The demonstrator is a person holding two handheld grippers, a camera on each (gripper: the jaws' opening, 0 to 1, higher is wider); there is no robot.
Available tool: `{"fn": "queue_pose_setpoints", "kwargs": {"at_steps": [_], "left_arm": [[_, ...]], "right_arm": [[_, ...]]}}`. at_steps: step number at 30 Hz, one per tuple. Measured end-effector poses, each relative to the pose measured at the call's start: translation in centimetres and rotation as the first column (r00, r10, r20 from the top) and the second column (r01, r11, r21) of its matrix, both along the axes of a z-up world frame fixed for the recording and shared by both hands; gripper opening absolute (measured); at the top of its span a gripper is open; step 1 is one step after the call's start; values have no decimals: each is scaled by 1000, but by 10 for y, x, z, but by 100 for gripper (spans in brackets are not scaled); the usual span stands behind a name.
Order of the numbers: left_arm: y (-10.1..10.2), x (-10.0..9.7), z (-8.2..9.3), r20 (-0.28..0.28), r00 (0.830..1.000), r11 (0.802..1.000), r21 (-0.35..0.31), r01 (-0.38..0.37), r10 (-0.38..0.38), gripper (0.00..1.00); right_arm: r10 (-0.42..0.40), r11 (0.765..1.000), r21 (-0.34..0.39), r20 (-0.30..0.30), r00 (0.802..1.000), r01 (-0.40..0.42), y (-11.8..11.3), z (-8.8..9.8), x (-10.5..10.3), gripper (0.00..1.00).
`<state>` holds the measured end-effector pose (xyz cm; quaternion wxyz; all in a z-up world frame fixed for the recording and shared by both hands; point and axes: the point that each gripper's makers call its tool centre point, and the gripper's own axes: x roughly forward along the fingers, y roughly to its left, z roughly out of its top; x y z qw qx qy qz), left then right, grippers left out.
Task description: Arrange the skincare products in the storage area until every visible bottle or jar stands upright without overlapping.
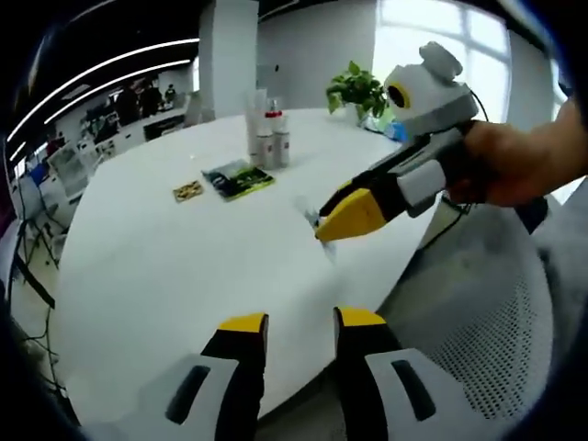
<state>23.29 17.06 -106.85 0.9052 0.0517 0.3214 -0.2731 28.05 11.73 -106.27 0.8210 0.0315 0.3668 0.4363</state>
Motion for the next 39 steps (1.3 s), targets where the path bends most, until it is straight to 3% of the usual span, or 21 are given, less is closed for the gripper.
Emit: {"fn": "queue_pose_setpoints", "kwargs": {"at_steps": [10,14,18,21,23,27,39], "left_arm": [[-11,2,8,-42,999,992,-129,-5,0,34],[-16,4,15,-70,997,976,-215,-30,16,40],[-18,13,26,-92,993,938,-333,-101,74,42],[-24,20,39,-93,990,883,-449,-137,106,42],[-27,20,40,-98,989,871,-469,-143,110,41],[-31,15,34,-90,993,895,-432,-110,79,39],[-31,15,40,-39,997,902,-425,-79,70,29]], "right_arm": [[-22,997,68,-15,1000,23,7,12,-9,39],[-32,995,91,-11,999,33,10,18,-5,39],[-48,992,116,-11,999,49,12,27,-1,39],[-52,990,132,-8,999,53,13,33,0,39],[-53,989,141,-7,999,54,14,36,1,39],[-57,986,158,-7,998,57,16,41,0,39],[-55,982,179,-21,998,58,16,44,-7,39]]}}
